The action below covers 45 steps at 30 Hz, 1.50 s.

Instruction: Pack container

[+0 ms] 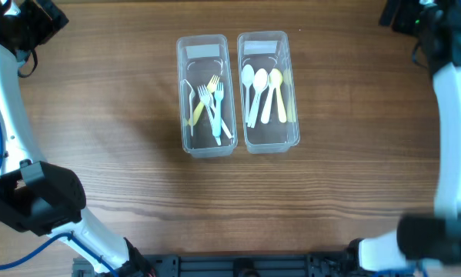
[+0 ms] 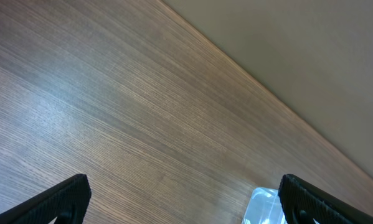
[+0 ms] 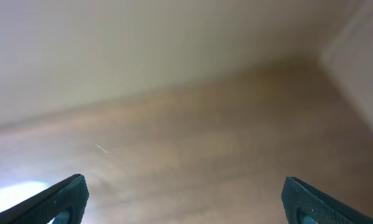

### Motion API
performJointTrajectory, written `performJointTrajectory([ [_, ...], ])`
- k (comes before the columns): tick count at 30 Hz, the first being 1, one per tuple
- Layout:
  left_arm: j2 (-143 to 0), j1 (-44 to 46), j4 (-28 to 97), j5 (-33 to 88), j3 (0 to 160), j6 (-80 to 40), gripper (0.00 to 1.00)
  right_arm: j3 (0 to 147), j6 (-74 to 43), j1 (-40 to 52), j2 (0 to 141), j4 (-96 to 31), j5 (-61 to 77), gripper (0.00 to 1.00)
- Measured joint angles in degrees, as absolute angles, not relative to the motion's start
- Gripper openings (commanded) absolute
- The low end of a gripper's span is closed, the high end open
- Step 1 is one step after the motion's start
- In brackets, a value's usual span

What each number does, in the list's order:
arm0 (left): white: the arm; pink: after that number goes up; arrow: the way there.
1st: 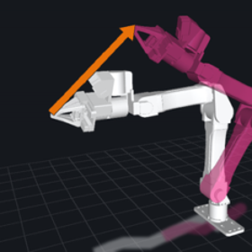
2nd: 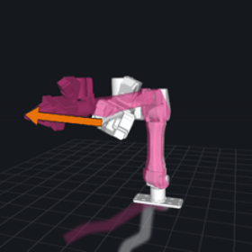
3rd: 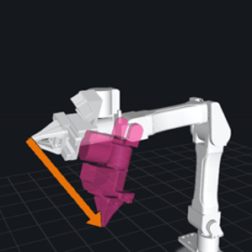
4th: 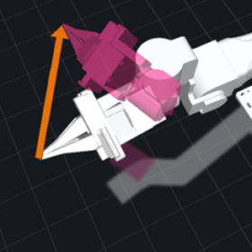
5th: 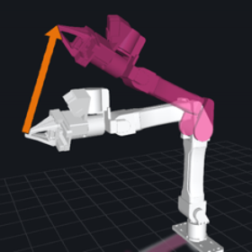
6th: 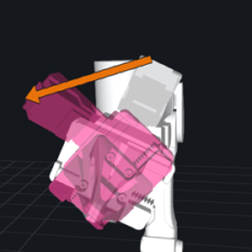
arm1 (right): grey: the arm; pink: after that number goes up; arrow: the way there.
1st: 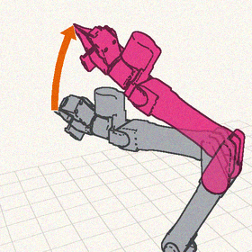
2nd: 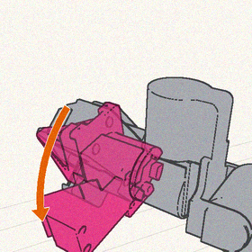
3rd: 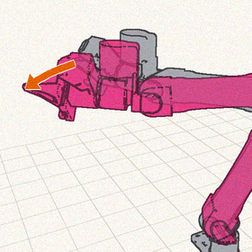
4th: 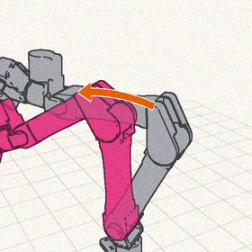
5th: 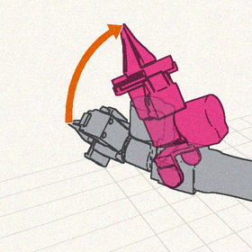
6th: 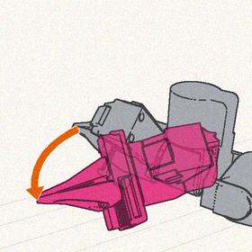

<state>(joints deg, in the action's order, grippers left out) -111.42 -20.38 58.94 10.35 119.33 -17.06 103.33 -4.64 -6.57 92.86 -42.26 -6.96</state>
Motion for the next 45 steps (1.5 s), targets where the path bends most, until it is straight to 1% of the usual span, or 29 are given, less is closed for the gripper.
performJointTrajectory([
  [3, -111.42, -20.38, 58.92, 10.33, 119.33, -17.06, 1.00, 103.44, -4.64, -5.32, 82.11, -42.15, -9.52, 1.00],
  [8, -111.42, -20.38, 58.94, 10.33, 119.33, -17.06, 1.00, 104.29, -4.62, -5.78, 68.27, -43.20, -12.49, 1.00],
  [13, -111.42, -20.38, 58.94, 10.33, 119.33, -17.06, 1.00, 103.77, -4.67, -5.78, 59.40, -45.82, -13.61, 1.00],
  [17, -111.42, -20.38, 58.92, 10.35, 119.33, -17.06, 1.00, 98.00, -4.64, -5.78, 52.10, -42.41, -13.67, 1.00],
  [22, -111.42, -20.38, 58.94, 10.31, 119.33, -17.06, 1.00, 83.05, -6.57, -5.78, 41.36, -32.77, -14.00, 1.00],
  [26, -111.42, -20.38, 58.92, 10.35, 119.33, -17.08, 1.00, 66.04, -13.19, -5.76, 33.67, -24.67, -13.76, 1.00],
  [30, -111.42, -20.38, 58.94, 10.35, 119.33, -17.06, 1.00, 48.16, -19.03, -5.78, 28.10, -11.92, -11.64, 1.00],
  [31, -111.42, -20.38, 58.92, 10.35, 119.33, -17.06, 1.00, 45.01, -19.70, -5.78, 27.20, -9.87, -11.09, 1.00],
  [33, -111.42, -20.38, 58.92, 10.35, 119.33, -17.06, 1.00, 35.90, -20.84, -5.78, 24.23, -1.76, -9.28, 1.00],
  [36, -111.42, -20.38, 58.92, 10.33, 119.33, -17.06, 1.00, 26.02, -21.41, -5.76, 20.25, 5.43, -7.22, 1.00],
  [38, -111.42, -20.38, 58.92, 10.33, 119.33, -17.06, 1.00, 21.67, -21.43, -5.78, 17.96, 7.57, -6.28, 1.00],
  [45, -111.42, -20.38, 58.92, 10.35, 119.33, -17.06, 1.00, 12.88, -21.34, -5.78, 10.50, 8.67, -4.64, 1.00],
])
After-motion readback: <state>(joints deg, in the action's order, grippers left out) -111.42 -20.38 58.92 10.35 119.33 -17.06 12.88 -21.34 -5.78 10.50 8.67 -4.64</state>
